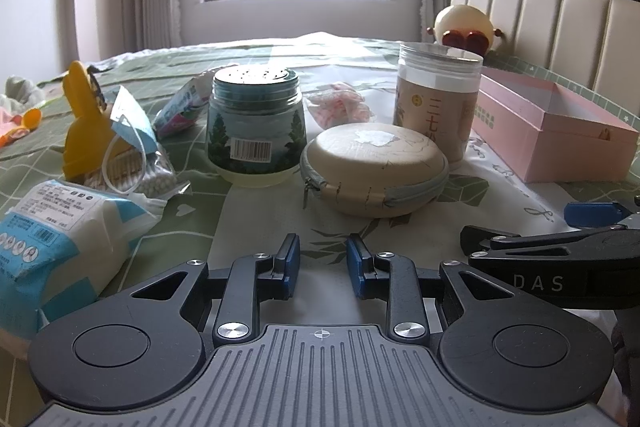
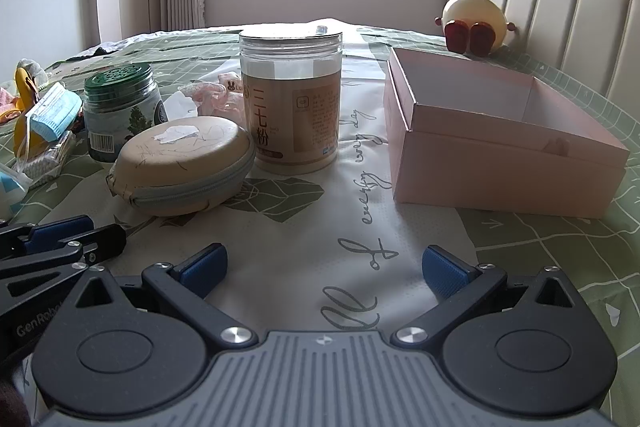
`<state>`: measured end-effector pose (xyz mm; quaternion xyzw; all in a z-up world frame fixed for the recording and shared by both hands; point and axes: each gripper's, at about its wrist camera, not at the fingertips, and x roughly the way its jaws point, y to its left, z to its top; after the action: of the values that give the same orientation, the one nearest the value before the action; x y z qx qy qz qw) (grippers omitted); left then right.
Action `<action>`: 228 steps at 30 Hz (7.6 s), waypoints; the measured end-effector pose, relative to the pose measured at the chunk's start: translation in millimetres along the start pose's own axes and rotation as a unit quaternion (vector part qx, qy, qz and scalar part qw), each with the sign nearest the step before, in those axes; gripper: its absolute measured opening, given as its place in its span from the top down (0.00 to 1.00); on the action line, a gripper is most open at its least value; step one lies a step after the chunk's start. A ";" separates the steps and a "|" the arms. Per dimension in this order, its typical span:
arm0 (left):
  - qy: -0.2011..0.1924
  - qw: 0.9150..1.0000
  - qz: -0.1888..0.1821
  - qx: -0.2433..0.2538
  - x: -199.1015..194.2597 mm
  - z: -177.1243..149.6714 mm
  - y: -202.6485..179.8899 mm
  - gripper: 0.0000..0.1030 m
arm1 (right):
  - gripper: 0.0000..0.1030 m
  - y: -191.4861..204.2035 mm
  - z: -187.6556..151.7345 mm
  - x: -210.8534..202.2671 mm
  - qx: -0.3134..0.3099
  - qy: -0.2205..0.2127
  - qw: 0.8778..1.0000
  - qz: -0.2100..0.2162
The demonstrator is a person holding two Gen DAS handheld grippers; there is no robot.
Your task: Organize soft objects
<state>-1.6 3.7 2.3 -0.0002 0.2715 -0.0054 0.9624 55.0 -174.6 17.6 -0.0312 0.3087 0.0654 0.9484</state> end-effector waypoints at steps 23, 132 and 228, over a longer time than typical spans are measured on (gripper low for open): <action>-0.097 0.995 -0.009 0.031 -97.2 26.9 80.1 0.69 | 0.00 -19.3 11.8 6.3 -0.006 0.066 0.996 0.066; -0.081 0.984 -0.154 -0.035 -8.9 176.2 1.6 0.45 | 0.36 -158.9 120.8 -30.5 0.022 -0.065 0.997 0.034; -0.032 0.968 -0.027 -0.247 -77.7 40.0 304.0 0.26 | 0.09 213.6 118.1 -29.5 -0.179 -0.056 0.961 0.202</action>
<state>-43.8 308.4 76.0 -0.2448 0.2333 0.0362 0.9404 69.5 45.4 126.4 -0.1340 0.2385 0.3117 0.9099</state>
